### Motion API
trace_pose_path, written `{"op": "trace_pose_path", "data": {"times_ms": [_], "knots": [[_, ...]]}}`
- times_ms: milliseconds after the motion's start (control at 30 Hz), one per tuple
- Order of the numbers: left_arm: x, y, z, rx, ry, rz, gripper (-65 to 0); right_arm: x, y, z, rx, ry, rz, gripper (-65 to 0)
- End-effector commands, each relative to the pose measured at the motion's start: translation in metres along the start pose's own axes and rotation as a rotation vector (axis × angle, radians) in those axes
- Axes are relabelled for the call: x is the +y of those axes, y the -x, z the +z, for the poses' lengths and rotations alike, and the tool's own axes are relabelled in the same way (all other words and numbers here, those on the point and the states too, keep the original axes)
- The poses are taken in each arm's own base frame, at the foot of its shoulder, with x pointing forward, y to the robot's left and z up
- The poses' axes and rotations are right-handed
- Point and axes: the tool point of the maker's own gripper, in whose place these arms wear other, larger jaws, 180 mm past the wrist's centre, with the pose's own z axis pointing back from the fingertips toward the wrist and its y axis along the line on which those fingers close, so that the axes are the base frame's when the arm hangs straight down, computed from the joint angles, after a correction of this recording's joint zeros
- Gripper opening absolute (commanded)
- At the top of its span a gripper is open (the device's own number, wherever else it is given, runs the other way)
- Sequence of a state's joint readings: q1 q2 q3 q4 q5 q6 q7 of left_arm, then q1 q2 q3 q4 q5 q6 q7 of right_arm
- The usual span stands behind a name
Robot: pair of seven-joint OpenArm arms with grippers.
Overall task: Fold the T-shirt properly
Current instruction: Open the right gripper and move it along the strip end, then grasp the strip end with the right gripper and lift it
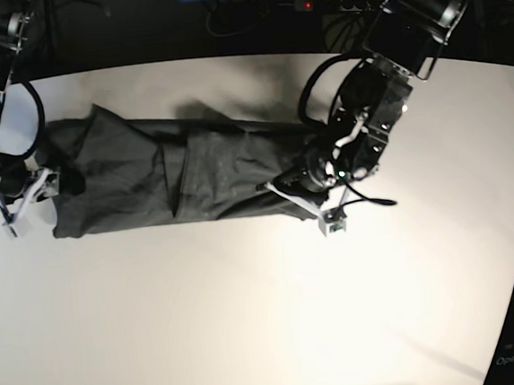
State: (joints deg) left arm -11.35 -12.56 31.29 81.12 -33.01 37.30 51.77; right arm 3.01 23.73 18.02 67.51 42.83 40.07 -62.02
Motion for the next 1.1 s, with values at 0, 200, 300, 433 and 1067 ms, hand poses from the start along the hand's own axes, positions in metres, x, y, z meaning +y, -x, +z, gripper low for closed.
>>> {"op": "trace_pose_path", "data": {"times_ms": [0,200,300,433,1067], "knots": [[0.031,0.020,-0.005,0.065,-0.102,0.019,-61.9,0.001,0.006,-0.001,0.041,0.004,0.007,-11.3],[0.031,0.020,-0.005,0.067,-0.102,0.021,-61.9,0.011,0.006,-0.009,0.039,-0.022,0.004,-24.7],[0.031,0.020,-0.005,0.066,-0.102,0.020,-61.9,0.015,0.007,-0.012,0.051,-0.030,0.018,-34.1],[0.031,0.019,-0.005,0.064,-0.102,0.020,-61.9,0.016,0.007,-0.012,0.054,-0.030,0.021,-45.0],[0.034,0.028,-0.007,0.082,-0.107,0.022,-61.9,0.030,-0.009,-0.020,0.082,-0.052,0.115,-64.4]]}}
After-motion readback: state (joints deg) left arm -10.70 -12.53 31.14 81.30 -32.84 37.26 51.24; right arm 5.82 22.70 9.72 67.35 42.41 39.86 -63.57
